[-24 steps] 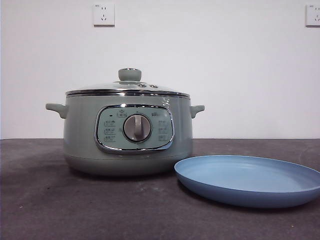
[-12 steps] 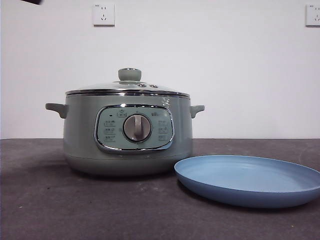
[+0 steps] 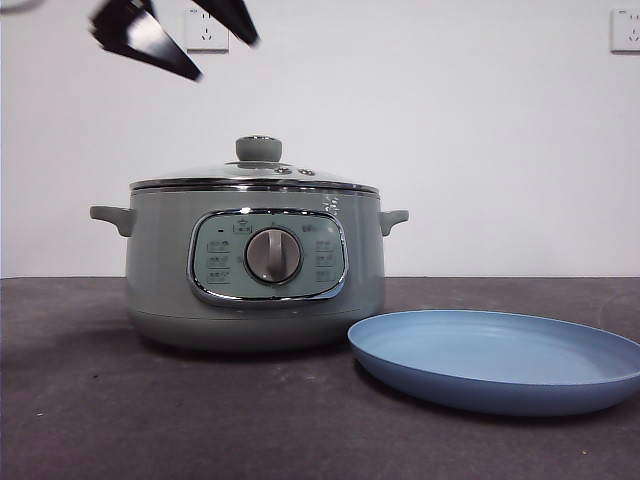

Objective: Take the potato out from the steamer,put the potato on the plate,close the lid

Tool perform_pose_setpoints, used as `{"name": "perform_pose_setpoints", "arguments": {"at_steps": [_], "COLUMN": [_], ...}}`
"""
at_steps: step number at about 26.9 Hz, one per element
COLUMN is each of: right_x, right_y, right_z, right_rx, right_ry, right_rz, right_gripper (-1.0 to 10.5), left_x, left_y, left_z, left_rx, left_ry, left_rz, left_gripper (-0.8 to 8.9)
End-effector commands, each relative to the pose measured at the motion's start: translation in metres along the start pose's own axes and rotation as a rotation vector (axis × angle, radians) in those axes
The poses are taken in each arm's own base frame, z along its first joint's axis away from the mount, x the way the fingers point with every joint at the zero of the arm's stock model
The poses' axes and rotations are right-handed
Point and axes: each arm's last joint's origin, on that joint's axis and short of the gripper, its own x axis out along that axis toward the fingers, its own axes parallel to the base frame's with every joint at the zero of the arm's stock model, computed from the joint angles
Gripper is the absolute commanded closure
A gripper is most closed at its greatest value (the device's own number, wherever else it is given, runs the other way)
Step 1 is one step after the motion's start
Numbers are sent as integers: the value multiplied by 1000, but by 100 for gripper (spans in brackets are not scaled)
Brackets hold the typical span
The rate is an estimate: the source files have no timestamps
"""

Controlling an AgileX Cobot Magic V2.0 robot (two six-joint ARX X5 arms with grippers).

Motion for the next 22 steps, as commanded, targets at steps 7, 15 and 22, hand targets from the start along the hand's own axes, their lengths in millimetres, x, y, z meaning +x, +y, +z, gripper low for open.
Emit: {"name": "perform_pose_setpoints", "arguments": {"at_steps": [7, 15, 22], "right_x": [0, 0, 0], "right_y": [0, 0, 0], "right_z": [1, 2, 2], "right_rx": [2, -3, -3], "right_ry": [-5, -13, -14], "right_rz": [0, -1, -1], "right_gripper": [257, 257, 257], "left_x": [65, 82, 83], "left_y": [14, 15, 12], "left_z": [-3, -7, -11], "left_rx": [46, 50, 37], "left_ry": [66, 73, 114], "left_rz": [33, 23, 9], "left_gripper": [145, 158, 393]}}
